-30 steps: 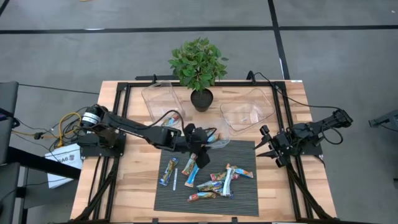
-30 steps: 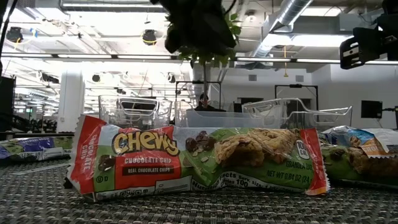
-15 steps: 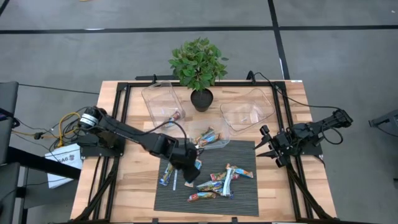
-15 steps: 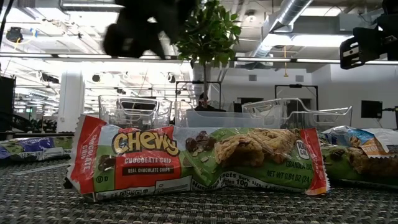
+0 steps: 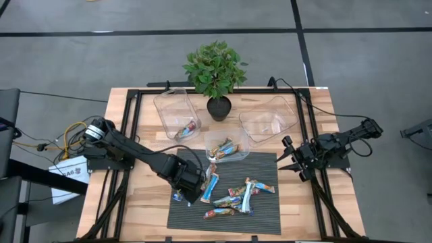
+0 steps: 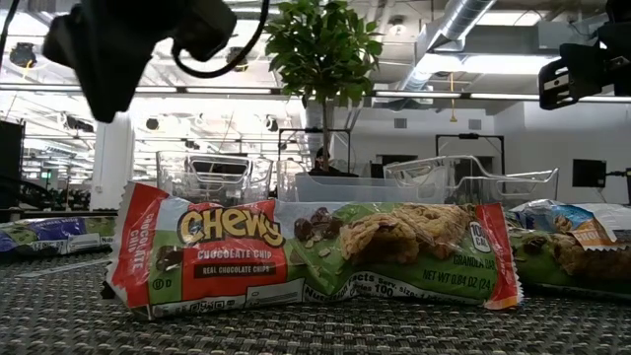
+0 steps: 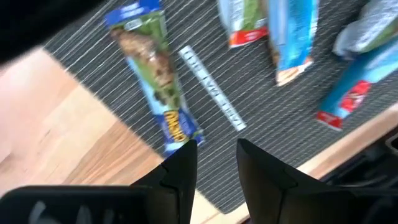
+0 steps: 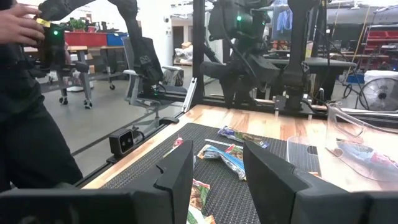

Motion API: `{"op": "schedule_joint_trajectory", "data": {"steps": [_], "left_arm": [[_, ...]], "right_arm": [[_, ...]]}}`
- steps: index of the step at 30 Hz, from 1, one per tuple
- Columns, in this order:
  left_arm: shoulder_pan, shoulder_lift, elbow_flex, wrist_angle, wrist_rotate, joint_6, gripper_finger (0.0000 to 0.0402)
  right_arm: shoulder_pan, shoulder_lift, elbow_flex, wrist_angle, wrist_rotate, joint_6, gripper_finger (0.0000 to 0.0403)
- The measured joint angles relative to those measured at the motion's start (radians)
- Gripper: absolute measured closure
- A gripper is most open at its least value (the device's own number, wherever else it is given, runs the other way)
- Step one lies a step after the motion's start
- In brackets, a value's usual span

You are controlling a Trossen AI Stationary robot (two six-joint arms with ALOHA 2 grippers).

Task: Pick and place Granola Bars by type
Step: Put the violet granola bar into the right transparent bin

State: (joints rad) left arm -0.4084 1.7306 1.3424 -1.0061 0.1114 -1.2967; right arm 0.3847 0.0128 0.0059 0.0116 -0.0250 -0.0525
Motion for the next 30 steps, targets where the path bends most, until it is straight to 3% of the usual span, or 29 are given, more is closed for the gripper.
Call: {"op": "schedule_joint_trajectory", "data": {"steps": [9, 16, 22, 30], "left_arm": [[-0.003, 0.001, -0.067, 0.021, -0.010, -0.014, 0.0266], [0.006, 0.006, -0.169, 0.142, 0.008, -0.007, 0.0194], [0.032, 0.006, -0.220, 0.147, -0.048, -0.013, 0.0142], [0.042, 0.006, -0.269, 0.242, -0.080, -0.031, 0.0132]], "right_arm": [[0.000, 0.000, 0.000, 0.000, 0.000, 0.000, 0.0269], [0.000, 0.000, 0.000, 0.000, 0.000, 0.000, 0.0269], [0.000, 0.000, 0.000, 0.000, 0.000, 0.000, 0.0270], [0.000, 0.000, 0.000, 0.000, 0.000, 0.000, 0.0269]]}}
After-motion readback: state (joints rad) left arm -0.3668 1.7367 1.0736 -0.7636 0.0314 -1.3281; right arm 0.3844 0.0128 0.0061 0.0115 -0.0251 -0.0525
